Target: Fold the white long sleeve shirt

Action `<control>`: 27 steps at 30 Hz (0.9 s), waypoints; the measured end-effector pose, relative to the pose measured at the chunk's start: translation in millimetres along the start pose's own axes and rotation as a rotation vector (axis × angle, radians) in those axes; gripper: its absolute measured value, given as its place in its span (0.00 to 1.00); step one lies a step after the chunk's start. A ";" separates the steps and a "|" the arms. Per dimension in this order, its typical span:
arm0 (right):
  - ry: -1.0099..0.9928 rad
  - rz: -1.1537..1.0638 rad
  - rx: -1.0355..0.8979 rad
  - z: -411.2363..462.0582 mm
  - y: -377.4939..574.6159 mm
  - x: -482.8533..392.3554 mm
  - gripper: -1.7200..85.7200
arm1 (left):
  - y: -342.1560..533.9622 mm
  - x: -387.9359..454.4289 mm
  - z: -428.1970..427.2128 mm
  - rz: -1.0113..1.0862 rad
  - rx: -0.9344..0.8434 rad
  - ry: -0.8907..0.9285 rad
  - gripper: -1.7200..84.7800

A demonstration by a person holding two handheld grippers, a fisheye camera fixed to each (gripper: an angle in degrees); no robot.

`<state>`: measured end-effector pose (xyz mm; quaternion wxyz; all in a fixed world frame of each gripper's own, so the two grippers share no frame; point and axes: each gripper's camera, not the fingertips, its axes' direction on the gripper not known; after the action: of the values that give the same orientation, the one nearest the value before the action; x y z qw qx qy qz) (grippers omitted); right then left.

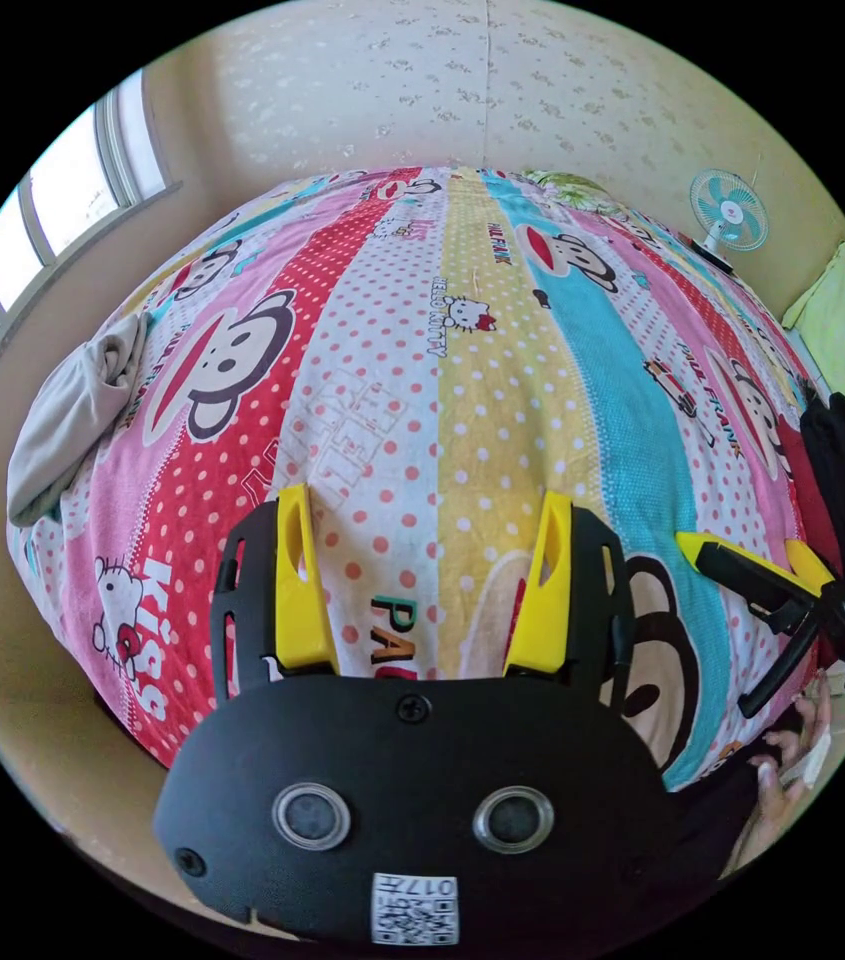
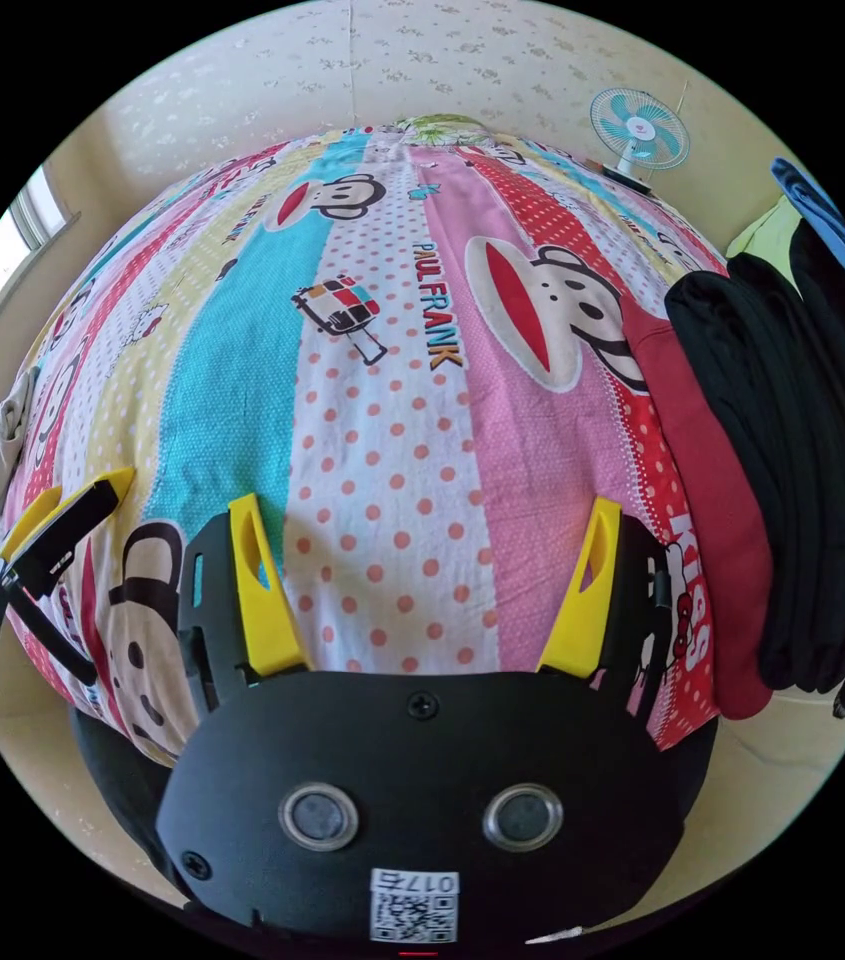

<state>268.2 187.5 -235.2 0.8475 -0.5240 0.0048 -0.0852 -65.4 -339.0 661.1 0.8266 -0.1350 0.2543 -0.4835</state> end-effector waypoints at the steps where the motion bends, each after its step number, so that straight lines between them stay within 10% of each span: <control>1: 0.000 0.000 0.000 -0.5 -0.7 -0.9 0.49 | 0.3 -1.9 1.1 0.000 0.000 0.000 0.36; 27: 0.003 0.000 -0.003 -14.0 -12.4 -0.4 0.49 | 5.6 -43.5 7.5 -0.008 0.023 -0.002 0.36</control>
<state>264.8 169.8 -230.5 0.8468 -0.5249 0.0062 -0.0862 -74.7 -298.6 677.3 0.8264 -0.1273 0.2472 -0.4896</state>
